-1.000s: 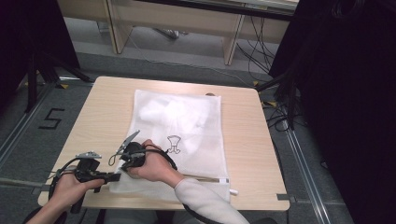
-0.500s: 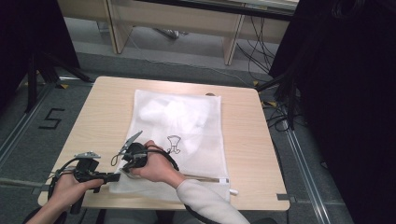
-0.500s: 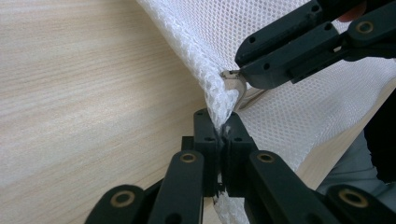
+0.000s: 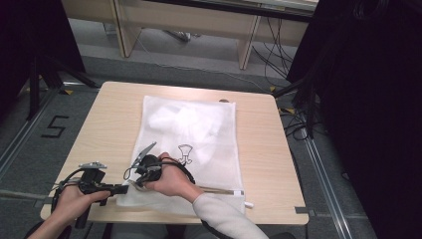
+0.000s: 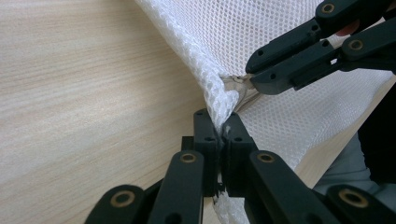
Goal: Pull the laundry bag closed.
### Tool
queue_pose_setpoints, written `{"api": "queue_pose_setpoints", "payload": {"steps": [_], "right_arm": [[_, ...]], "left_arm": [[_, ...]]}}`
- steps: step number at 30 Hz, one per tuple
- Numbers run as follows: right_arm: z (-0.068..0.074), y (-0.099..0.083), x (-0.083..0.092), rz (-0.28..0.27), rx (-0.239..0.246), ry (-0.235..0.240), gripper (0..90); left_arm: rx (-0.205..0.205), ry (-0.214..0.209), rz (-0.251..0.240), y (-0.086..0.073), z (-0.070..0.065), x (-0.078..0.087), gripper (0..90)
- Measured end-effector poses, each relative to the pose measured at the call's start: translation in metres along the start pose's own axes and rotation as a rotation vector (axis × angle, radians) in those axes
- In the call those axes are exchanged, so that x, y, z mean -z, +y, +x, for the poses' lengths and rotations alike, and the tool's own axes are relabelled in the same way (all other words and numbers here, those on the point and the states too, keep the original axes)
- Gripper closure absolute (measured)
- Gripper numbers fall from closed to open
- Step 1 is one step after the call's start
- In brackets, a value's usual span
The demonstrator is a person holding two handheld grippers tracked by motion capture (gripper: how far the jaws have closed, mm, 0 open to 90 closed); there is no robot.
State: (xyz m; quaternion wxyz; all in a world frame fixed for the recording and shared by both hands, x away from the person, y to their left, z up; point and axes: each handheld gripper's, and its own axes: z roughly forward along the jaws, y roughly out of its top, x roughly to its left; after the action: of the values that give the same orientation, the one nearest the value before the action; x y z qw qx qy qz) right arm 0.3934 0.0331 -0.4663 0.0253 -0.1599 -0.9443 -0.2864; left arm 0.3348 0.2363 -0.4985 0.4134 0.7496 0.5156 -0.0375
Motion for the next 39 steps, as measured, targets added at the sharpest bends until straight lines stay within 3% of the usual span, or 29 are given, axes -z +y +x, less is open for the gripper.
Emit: {"api": "queue_pose_setpoints", "payload": {"steps": [12, 19, 25, 31, 35, 36, 38, 39], "right_arm": [[0.001, -0.007, 0.003, -0.003, -0.004, 0.006, 87.8], [0.005, -0.003, 0.002, 0.002, 0.028, -0.029, 87.8], [0.007, 0.0, 0.0, -0.021, 0.042, -0.045, 87.8], [0.009, 0.0, 0.002, 0.014, 0.047, -0.057, 87.9], [0.009, -0.005, 0.001, 0.068, 0.05, -0.078, 88.0], [0.009, -0.007, 0.0, 0.078, 0.028, -0.071, 88.0], [0.008, -0.01, 0.0, 0.077, 0.009, -0.07, 87.9], [0.007, -0.011, -0.001, 0.059, 0.032, -0.055, 87.9]], "left_arm": [[0.022, -0.027, -0.007, 0.0, -0.001, 0.001, 86.1], [-0.001, -0.023, -0.024, 0.001, -0.005, 0.001, 86.2], [0.015, -0.042, -0.037, 0.001, -0.005, 0.002, 86.2], [0.035, -0.051, -0.059, 0.002, -0.006, 0.004, 86.5], [0.059, -0.053, -0.069, 0.002, -0.004, 0.007, 86.5], [0.061, -0.047, -0.078, 0.001, -0.004, 0.006, 86.5], [0.047, -0.051, -0.06, 0.001, -0.004, 0.006, 86.5], [0.046, -0.042, -0.064, 0.001, -0.005, 0.005, 86.5]]}}
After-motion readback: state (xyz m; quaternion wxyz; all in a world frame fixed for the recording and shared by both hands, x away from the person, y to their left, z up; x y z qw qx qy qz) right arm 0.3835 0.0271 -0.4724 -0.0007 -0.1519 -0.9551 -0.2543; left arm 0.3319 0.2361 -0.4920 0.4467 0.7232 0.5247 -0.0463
